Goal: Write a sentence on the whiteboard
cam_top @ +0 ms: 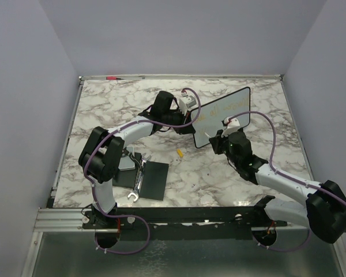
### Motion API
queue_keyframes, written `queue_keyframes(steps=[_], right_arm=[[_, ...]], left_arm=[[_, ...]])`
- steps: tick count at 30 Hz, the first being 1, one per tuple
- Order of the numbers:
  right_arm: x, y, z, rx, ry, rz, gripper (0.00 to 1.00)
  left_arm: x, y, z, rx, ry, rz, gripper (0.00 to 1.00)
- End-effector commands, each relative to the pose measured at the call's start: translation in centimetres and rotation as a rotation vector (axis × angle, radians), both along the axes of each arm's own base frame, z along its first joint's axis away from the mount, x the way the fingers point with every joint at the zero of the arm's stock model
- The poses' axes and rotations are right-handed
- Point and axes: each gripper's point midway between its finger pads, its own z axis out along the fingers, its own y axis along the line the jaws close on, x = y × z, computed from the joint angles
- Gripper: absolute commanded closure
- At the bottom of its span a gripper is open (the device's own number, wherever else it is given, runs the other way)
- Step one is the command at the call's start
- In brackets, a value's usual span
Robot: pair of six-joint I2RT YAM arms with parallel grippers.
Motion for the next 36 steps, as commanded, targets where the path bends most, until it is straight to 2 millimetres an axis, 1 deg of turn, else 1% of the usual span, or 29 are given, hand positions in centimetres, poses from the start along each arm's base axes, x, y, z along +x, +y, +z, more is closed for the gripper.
queue_keyframes(steps=[1,4,7,20,25,36], right_arm=[[0.0,-1.4,-1.9,-0.042,0.056,-0.082,0.99],[0.2,-1.9,-1.6,-0.033,0.047,-0.124,0.99],[0.4,-2.1,-1.1,-0.027,0.032,-0.136,0.99],[2.0,-0.9,2.5,-0.01,-0.055,-0.109,0.99],[2.1,-0.3,3.0,-0.005,-0.066,-0.076,0.99],[1.5,0.7,3.1,0.013,-0.072,-0.011,0.99]], left_arm=[[-0.7,-0.5,0.5,-0.005,-0.012,-0.04,1.0],[-0.7,-0.5,0.6,-0.006,-0.014,-0.04,1.0],[-0.7,-0.5,0.6,-0.006,-0.014,-0.04,1.0],[-0.7,-0.5,0.5,-0.006,-0.013,-0.041,1.0],[-0.7,-0.5,0.6,-0.007,-0.013,-0.041,1.0],[-0.8,-0.5,0.7,-0.008,-0.014,-0.042,1.0]])
